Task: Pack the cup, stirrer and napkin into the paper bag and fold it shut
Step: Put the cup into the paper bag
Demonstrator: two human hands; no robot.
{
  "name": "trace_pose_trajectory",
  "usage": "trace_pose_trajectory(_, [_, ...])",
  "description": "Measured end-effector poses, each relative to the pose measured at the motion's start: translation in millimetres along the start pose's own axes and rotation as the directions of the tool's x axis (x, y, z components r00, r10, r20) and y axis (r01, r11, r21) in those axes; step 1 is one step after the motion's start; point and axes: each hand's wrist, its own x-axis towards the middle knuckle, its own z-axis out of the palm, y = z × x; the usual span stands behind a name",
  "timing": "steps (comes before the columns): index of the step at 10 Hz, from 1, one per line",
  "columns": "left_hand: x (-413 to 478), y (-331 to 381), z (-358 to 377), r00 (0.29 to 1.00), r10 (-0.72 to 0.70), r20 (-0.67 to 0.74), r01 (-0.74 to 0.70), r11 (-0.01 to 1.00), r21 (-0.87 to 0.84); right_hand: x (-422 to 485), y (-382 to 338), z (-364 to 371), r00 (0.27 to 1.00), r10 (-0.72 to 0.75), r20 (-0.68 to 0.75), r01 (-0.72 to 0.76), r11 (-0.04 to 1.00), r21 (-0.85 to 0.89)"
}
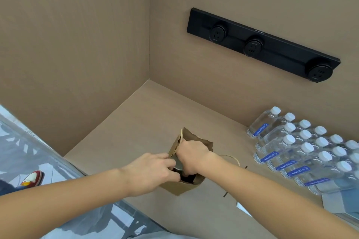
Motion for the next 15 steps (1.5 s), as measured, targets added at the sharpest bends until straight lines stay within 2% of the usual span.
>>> trace_pose_trajectory(2, [3, -23, -4, 0.995, -0.071, 0.076, 0.066, 0.995, 0.068, 18, -10, 12, 0.972, -0.037, 0.234, 0.054, 0.996, -0.066])
trace_pose_trajectory(3, [2, -31, -4, 0.999, -0.023, 0.036, 0.019, 0.996, 0.091, 25, -21, 12, 0.937, -0.108, 0.332, 0.143, 0.986, -0.085])
trace_pose_trajectory(4, [6, -32, -4, 0.998, -0.017, 0.060, 0.011, 0.995, 0.104, 29, -26, 8, 0.937, -0.159, 0.311, 0.164, 0.986, 0.011])
trace_pose_trajectory(5, [10, -30, -5, 0.995, -0.021, 0.094, 0.012, 0.996, 0.091, 30, -27, 13, 0.952, -0.207, 0.224, 0.207, 0.978, 0.025])
trace_pose_trajectory(6, [9, -29, -3, 0.996, -0.017, 0.083, 0.011, 0.997, 0.077, 21, -24, 0, 0.938, -0.291, 0.189, 0.299, 0.954, -0.013])
trace_pose_trajectory(7, [6, -29, -1, 0.998, -0.027, 0.058, 0.024, 0.998, 0.051, 36, -26, 13, 0.942, -0.262, 0.210, 0.268, 0.963, 0.000])
trace_pose_trajectory(8, [2, -31, 3, 1.000, -0.027, -0.004, 0.027, 0.999, 0.036, 40, -30, 21, 0.962, -0.154, 0.224, 0.137, 0.987, 0.088])
trace_pose_trajectory(9, [-2, -37, 3, 0.998, -0.009, -0.058, 0.009, 1.000, 0.004, 30, -32, 16, 0.922, -0.129, 0.366, 0.088, 0.988, 0.127])
trace_pose_trajectory(10, [3, -50, 2, 0.983, 0.014, -0.181, -0.022, 0.999, -0.045, 21, -22, 7, 0.924, -0.098, 0.368, 0.068, 0.993, 0.093])
trace_pose_trajectory(11, [17, -60, 1, 0.971, 0.014, -0.239, -0.026, 0.999, -0.046, 6, -8, -7, 0.921, -0.070, 0.384, 0.014, 0.989, 0.146])
trace_pose_trajectory(12, [28, -67, -3, 0.940, 0.024, -0.341, -0.062, 0.993, -0.100, -17, 2, -26, 0.952, -0.064, 0.299, -0.014, 0.968, 0.251])
trace_pose_trajectory(13, [33, -63, -5, 0.866, -0.083, -0.494, -0.093, 0.942, -0.322, -47, 13, -34, 0.995, -0.044, 0.090, -0.004, 0.878, 0.478])
trace_pose_trajectory(14, [32, -55, 1, 0.785, -0.331, -0.523, -0.115, 0.752, -0.649, -85, 31, -30, 0.982, 0.088, -0.168, 0.063, 0.683, 0.728])
trace_pose_trajectory(15, [31, -59, 25, 0.635, -0.679, -0.368, -0.098, 0.402, -0.910, -114, 56, -8, 0.906, 0.363, -0.218, 0.096, 0.325, 0.941])
